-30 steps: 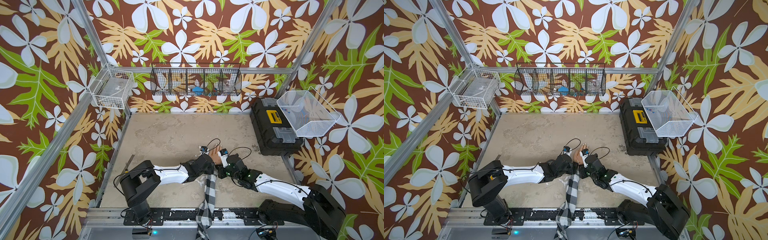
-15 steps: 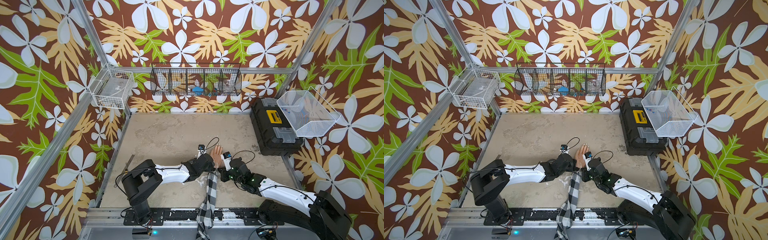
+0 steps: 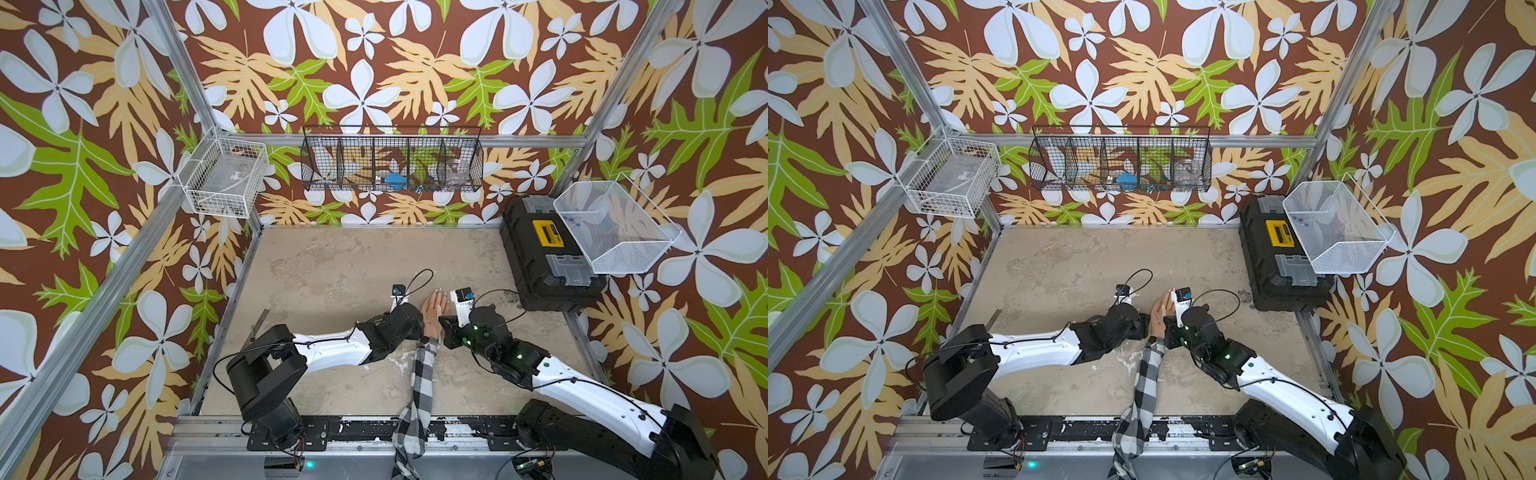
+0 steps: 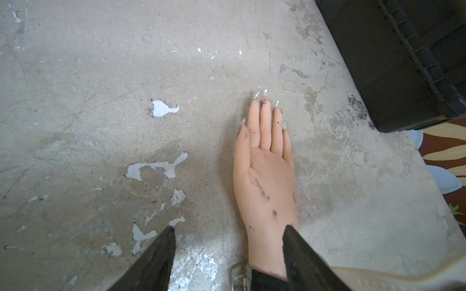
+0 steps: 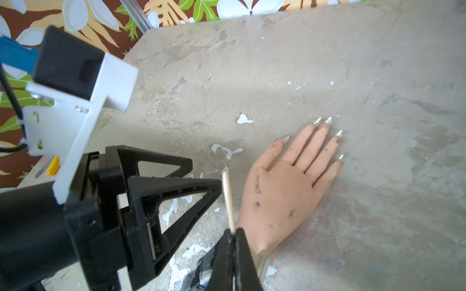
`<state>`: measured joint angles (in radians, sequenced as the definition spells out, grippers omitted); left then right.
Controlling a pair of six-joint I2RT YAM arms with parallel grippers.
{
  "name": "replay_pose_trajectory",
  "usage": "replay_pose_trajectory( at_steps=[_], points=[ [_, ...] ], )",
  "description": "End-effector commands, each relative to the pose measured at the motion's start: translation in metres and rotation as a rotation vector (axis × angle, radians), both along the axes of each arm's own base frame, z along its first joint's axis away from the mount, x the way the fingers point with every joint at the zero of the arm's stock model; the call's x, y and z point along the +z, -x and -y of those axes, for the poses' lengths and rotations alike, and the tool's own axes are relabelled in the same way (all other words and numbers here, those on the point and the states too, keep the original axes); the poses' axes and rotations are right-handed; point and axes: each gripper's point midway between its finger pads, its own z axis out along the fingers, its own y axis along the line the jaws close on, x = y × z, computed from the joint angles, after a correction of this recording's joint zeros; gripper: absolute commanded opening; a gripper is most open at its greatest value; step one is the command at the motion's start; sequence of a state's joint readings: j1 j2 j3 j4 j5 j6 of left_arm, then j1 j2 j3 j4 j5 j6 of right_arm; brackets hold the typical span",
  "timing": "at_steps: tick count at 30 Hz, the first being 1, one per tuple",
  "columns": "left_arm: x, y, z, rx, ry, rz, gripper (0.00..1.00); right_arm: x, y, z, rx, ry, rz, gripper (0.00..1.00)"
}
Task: Take off the watch
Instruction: Take off the watch from the hand, then place the watch at the center of the board.
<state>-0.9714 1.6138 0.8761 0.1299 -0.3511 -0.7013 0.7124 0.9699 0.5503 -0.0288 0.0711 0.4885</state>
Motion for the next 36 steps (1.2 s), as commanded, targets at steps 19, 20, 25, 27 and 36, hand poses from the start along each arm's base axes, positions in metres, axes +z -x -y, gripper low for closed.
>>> replay_pose_trajectory(
  at_steps=[19,20,25,27,36],
  points=[
    [0.014,0.001,-0.016,0.011,-0.049,0.037,0.69,-0.014,-0.045,0.112,-0.363,0.101,-0.017,0.00],
    [0.015,0.001,-0.018,0.014,-0.050,0.038,0.69,-0.016,-0.046,0.112,-0.365,0.100,-0.019,0.00],
    [0.018,-0.001,-0.018,0.015,-0.051,0.045,0.69,-0.028,-0.057,0.120,-0.396,0.107,-0.036,0.00],
    [0.019,-0.002,-0.018,0.016,-0.052,0.048,0.69,-0.032,-0.062,0.122,-0.405,0.106,-0.045,0.00],
    [0.021,-0.002,-0.018,0.017,-0.049,0.046,0.69,-0.050,-0.096,0.124,-0.432,0.122,-0.083,0.00]
  ],
)
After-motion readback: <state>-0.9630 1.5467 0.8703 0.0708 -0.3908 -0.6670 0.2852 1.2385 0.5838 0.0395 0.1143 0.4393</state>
